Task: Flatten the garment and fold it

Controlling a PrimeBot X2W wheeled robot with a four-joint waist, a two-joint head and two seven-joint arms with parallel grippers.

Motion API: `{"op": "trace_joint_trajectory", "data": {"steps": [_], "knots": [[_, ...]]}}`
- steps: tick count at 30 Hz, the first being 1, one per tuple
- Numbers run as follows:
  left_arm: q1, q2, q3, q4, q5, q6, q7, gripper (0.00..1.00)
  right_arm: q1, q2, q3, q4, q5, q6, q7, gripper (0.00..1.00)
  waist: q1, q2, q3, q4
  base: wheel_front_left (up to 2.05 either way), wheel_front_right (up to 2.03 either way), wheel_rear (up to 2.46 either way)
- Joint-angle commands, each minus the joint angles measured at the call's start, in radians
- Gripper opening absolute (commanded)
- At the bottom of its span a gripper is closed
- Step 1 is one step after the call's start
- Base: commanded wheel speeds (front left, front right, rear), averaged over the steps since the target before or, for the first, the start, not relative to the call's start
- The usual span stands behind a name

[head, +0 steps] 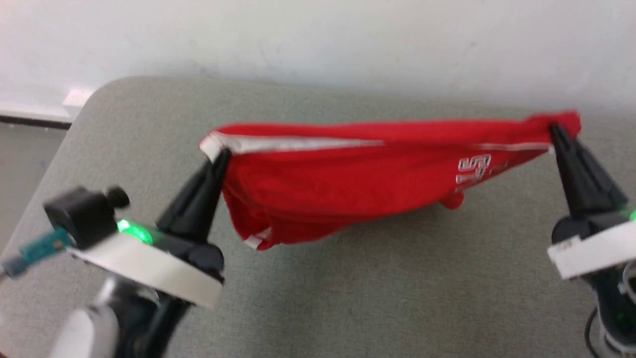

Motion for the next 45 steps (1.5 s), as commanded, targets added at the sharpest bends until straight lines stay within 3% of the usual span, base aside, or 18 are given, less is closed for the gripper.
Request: {"op": "trace_joint_trajectory", "data": {"steps": [1, 10, 17, 22, 27, 35, 45], "knots": [[-0.066, 0.025, 0.015, -0.026, -0.004, 0.01, 0.035, 0.0, -0.067, 0.001, 0.01, -0.028, 0.005, -0.001, 0.03, 0.0, 0.0001, 0.0, -0.049, -0.032, 0.0, 0.0, 0.0], [-0.37, 0.099, 0.066, 0.009, -0.034, 0.078, 0.233, 0.0, -0.334, 0.001, 0.024, -0.039, 0.028, -0.001, 0.23, 0.0, 0.0001, 0.0, -0.063, -0.071, 0.0, 0.0, 0.0], [-0.507, 0.112, 0.047, 0.118, -0.068, 0.084, 0.325, 0.0, -0.452, 0.001, 0.02, 0.029, 0.024, -0.001, 0.352, 0.0, 0.0001, 0.0, -0.008, -0.102, 0.0, 0.0, 0.0], [-0.622, 0.105, 0.011, 0.212, -0.052, 0.063, 0.335, 0.0, -0.58, 0.001, 0.024, 0.126, -0.042, -0.001, 0.386, 0.0, 0.0001, 0.0, 0.102, -0.125, 0.0, 0.0, 0.0], [-0.834, 0.101, -0.001, 0.335, 0.015, 0.037, 0.27, 0.0, -0.811, 0.001, 0.053, 0.246, -0.174, -0.001, 0.364, 0.0, 0.0001, 0.0, 0.254, -0.153, 0.0, 0.0, 0.0], [-1.156, 0.087, 0.009, 0.555, 0.079, -0.044, 0.08, 0.0, -1.173, 0.001, 0.042, 0.523, -0.343, -0.001, 0.249, 0.0, 0.0001, 0.0, 0.462, -0.194, 0.0, 0.0, 0.0], [-1.337, 0.071, -0.02, 0.732, 0.115, -0.104, -0.148, 0.0, -1.384, -0.006, 0.033, 0.729, -0.475, -0.001, 0.1, 0.0, 0.0001, 0.0, 0.624, -0.203, 0.0, 0.0, 0.0]]}}
